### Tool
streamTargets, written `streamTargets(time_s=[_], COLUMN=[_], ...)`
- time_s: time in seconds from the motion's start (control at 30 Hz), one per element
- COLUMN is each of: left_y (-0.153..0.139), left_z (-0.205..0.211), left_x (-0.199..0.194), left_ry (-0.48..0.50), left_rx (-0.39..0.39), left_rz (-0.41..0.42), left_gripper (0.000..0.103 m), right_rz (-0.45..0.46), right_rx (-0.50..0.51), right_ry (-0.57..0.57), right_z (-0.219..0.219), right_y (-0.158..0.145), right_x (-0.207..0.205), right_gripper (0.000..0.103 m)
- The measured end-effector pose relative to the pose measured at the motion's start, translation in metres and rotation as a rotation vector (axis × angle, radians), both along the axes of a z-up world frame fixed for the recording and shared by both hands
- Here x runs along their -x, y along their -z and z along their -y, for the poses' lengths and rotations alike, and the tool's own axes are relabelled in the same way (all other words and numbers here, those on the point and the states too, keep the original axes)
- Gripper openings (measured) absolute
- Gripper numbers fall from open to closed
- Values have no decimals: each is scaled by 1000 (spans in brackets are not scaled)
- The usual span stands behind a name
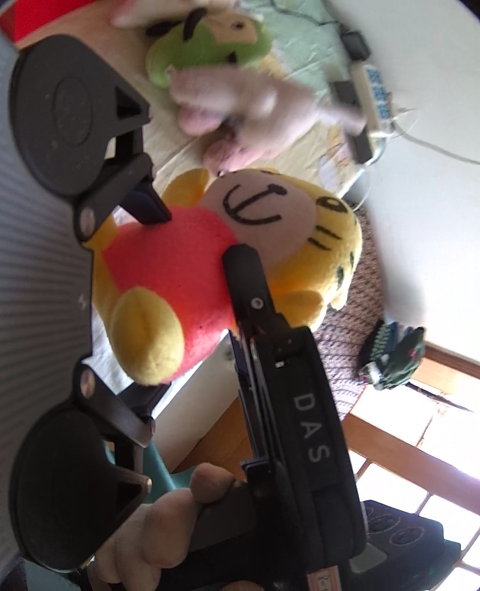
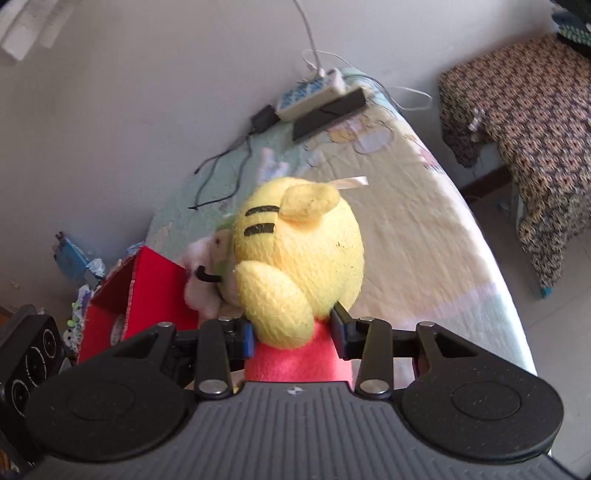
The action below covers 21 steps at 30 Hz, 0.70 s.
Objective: Organize objects
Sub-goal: 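Lift the tiger plush with the right gripper and carry it to the red box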
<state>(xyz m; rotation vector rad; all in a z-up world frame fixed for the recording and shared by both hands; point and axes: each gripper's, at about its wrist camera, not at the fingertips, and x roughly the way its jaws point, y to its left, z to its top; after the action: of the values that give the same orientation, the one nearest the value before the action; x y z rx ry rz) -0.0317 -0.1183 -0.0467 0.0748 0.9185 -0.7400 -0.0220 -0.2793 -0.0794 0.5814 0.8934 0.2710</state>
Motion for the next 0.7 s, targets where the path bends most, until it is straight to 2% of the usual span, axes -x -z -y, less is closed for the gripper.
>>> streamTargets(time_s=[0.17, 0.33, 0.47, 0.57, 0.7], left_y=[-17, -24, -24, -16, -14], left_z=[-20, -37, -49, -58, -73], left_x=[7, 14, 17, 19, 29], left_ry=[-54, -80, -58, -31, 7], left_rx=[23, 40, 40, 29, 47], left_rz=[44, 80, 86, 46, 32], left_gripper=[86, 83, 82, 82, 82], right_rz=[49, 26, 13, -32, -27], right_rx=[-20, -16, 8, -20, -6], right_ry=[-32, -41, -18, 24, 59], right_z=[-13, -29, -42, -50, -68], right_y=[-11, -7, -8, -2, -7], right_x=[-3, -6, 0, 7, 27], right_gripper=[42, 42, 42, 42, 42])
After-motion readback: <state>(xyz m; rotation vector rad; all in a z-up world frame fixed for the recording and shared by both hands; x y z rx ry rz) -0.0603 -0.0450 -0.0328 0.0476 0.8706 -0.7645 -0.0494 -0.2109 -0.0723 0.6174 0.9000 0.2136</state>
